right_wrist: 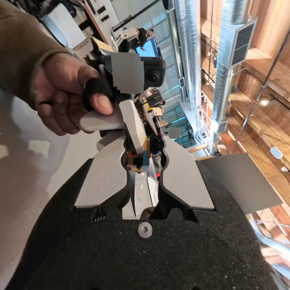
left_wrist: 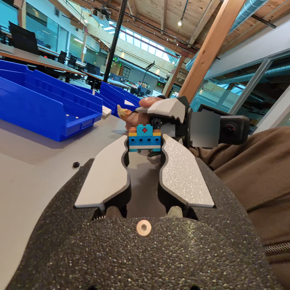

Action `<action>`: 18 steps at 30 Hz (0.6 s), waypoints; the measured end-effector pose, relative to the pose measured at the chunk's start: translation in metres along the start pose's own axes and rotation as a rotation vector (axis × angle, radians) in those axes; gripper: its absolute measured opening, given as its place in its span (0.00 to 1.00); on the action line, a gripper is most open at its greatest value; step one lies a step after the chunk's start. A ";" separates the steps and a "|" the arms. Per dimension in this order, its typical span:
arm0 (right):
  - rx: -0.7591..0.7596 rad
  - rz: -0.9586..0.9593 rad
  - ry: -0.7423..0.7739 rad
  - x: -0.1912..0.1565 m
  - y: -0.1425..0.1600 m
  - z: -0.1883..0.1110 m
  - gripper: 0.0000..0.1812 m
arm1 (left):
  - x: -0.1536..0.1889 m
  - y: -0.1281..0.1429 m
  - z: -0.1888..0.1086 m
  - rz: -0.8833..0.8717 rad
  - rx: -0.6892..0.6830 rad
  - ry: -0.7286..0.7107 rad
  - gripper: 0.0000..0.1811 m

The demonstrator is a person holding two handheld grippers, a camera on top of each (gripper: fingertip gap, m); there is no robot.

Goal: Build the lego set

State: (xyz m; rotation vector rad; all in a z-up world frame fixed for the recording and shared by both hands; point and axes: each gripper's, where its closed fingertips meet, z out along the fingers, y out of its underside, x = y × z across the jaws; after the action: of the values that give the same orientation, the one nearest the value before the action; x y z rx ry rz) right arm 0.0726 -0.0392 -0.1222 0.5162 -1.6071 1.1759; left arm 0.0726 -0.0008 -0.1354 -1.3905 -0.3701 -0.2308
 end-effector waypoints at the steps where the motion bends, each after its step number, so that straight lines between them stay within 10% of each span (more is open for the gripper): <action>1: -0.021 -0.001 0.023 0.000 0.004 0.002 0.21 | -0.004 0.000 -0.001 0.012 0.001 -0.025 0.20; 9: -0.184 -0.035 0.135 -0.002 0.024 0.008 0.25 | -0.033 -0.005 -0.011 0.150 0.003 -0.283 0.20; 18: -0.204 -0.045 0.176 0.001 0.028 0.010 0.21 | -0.028 -0.001 -0.007 0.170 -0.022 -0.259 0.20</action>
State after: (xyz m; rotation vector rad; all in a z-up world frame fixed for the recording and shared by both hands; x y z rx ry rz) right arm 0.0451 -0.0356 -0.1339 0.3069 -1.5349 0.9829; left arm 0.0471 -0.0099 -0.1462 -1.4689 -0.4607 0.0861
